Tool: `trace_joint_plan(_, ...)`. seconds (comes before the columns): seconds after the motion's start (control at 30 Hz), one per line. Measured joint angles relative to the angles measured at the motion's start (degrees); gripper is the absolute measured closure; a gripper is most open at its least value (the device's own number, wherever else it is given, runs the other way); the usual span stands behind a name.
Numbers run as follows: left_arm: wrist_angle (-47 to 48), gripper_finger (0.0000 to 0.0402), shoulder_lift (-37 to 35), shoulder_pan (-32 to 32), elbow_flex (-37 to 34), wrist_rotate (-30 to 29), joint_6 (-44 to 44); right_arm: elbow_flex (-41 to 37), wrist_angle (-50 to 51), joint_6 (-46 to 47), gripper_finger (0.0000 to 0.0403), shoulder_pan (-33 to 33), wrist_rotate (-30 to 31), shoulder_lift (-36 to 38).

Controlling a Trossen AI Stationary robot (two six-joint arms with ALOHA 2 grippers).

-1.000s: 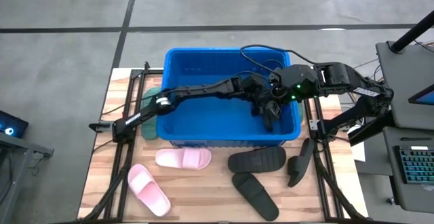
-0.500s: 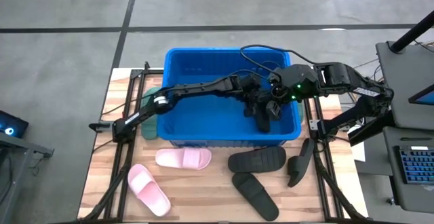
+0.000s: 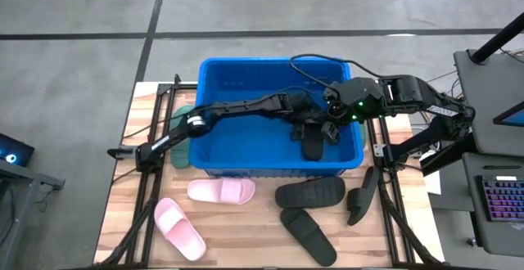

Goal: Pick and place slides into bin
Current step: Put the black slipper into the blue bin

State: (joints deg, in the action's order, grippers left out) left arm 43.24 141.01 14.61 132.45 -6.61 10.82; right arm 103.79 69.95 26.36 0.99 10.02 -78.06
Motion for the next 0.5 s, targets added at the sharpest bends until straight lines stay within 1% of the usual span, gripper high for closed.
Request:
trace_joint_plan(0.13, -3.59, 0.013, -0.15, -0.04, 0.25, 0.2, 0.01, 0.0, 0.0, -0.06, 0.0394, 0.0, 0.0, 0.0)
trace_joint_plan(0.27, -3.05, 0.013, -0.15, -0.13, 0.21, 1.72, 0.01, 0.0, 0.02, -0.04, 0.0394, 0.0, -0.15, 0.0)
trace_joint_plan(0.37, -4.42, 0.013, -0.16, -0.58, 0.21, 1.92, 0.03, 0.0, 0.02, -0.03, 0.0394, 0.0, -0.15, 0.02)
trace_joint_plan(0.5, -6.52, 0.013, -0.37, -1.13, 0.21, 7.9, 0.03, 0.0, 0.02, -0.03, 0.0394, 0.0, -0.15, 0.02)
